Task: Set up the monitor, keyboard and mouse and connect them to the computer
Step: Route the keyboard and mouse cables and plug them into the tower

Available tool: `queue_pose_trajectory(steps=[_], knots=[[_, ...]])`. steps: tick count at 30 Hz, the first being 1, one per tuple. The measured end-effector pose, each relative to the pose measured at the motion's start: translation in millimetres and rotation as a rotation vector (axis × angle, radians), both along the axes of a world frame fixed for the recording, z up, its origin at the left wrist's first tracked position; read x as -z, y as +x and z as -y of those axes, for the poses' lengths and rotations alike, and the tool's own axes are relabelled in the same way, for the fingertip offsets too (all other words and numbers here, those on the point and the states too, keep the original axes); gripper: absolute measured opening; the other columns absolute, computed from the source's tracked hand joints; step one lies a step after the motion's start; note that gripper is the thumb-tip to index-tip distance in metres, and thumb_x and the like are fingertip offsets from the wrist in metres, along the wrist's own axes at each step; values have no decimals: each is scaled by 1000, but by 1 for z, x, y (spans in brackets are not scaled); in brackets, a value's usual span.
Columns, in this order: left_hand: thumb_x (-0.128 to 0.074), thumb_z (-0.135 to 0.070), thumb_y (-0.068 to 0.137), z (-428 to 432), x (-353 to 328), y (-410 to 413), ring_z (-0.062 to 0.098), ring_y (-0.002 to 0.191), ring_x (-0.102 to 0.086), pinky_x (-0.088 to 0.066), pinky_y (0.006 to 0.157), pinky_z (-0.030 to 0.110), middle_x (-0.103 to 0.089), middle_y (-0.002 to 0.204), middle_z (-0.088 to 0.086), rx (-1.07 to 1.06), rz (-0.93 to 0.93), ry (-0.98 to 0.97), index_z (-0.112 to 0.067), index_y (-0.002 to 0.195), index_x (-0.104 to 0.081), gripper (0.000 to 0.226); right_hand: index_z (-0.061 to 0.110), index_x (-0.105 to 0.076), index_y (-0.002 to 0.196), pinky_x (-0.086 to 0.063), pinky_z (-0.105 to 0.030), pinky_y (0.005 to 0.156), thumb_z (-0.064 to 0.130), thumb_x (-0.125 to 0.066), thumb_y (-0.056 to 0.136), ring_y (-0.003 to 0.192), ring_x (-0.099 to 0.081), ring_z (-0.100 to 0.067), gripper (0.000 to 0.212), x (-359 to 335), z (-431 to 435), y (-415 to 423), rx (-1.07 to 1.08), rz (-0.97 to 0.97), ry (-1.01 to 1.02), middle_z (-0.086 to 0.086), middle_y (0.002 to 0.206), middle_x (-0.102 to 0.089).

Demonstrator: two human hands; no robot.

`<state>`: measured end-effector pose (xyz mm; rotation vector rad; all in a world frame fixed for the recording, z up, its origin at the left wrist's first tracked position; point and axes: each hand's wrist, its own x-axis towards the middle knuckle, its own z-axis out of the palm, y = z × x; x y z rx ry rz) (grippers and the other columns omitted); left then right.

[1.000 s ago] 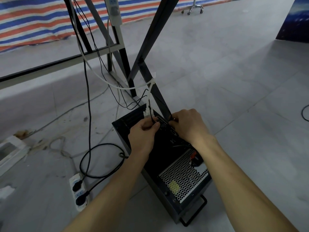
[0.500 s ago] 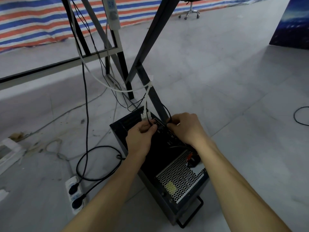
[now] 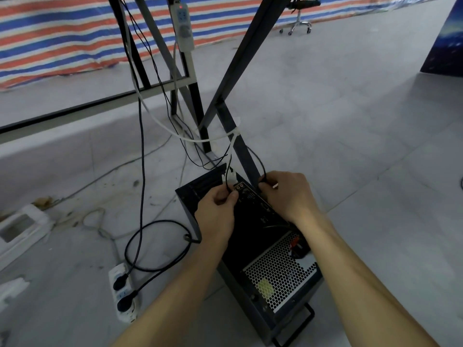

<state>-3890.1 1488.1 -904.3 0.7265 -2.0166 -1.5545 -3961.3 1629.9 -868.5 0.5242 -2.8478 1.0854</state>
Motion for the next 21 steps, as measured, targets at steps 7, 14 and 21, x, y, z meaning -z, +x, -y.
queue_pose_trajectory(steps=[7,14,21], knots=[[-75,-23,87,3,5,-5,5,93,-70,-57,93,37,-76,96,-8,-13,-15,77,-22,108,-75,21,27,-77,103,-47,-20,84,31,-67,92,95,-69,-10,16,17,2,-8,19,152,-175,6,99,-76],[-73,-24,90,3,8,-6,6,93,-69,-58,92,37,-74,96,-8,-32,-40,94,-22,109,-74,20,26,-75,103,-52,-24,82,28,-63,95,84,-68,-12,15,15,5,-13,-52,67,-48,3,96,-76],[-73,-24,90,5,9,-7,7,96,-69,-58,92,40,-74,97,-9,-21,-36,96,-24,110,-74,20,24,-77,105,-47,-22,76,29,-64,95,89,-68,-20,18,1,10,-17,-167,-5,153,-2,98,-75]])
